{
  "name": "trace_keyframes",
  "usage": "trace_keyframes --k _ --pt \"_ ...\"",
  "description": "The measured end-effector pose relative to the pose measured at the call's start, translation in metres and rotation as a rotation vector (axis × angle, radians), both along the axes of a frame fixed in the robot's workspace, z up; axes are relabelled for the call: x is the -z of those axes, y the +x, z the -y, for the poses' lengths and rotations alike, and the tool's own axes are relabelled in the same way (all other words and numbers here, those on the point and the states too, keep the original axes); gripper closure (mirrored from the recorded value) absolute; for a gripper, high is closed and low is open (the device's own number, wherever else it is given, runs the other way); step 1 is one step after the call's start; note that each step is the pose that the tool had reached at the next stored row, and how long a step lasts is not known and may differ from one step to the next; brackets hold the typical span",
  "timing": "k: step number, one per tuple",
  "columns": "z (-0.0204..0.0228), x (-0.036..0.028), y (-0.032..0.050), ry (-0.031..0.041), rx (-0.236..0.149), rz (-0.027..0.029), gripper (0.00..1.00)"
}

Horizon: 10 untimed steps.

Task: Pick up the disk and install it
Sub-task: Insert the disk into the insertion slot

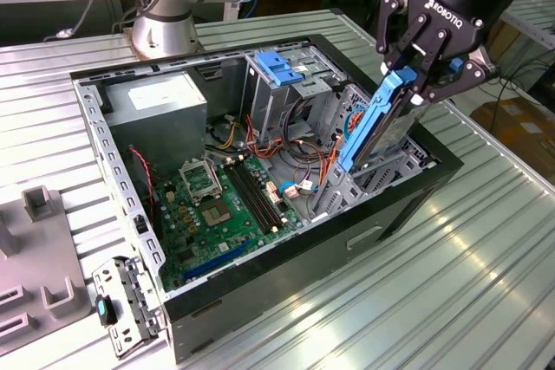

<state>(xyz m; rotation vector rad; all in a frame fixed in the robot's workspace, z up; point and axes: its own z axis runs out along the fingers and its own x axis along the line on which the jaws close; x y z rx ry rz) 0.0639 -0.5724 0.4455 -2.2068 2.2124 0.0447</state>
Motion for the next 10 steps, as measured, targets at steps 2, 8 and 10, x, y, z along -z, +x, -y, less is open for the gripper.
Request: trace_keyframes --k 2,8,10 --pt "0.0001 0.0016 0.0 -0.0003 0.0 0.0 0.63" --pt "0.0003 0.0063 0.0 0.0 0.0 0.0 0.63" --pt "0.0004 0.0063 0.0 -0.0001 0.0 0.0 0.63"
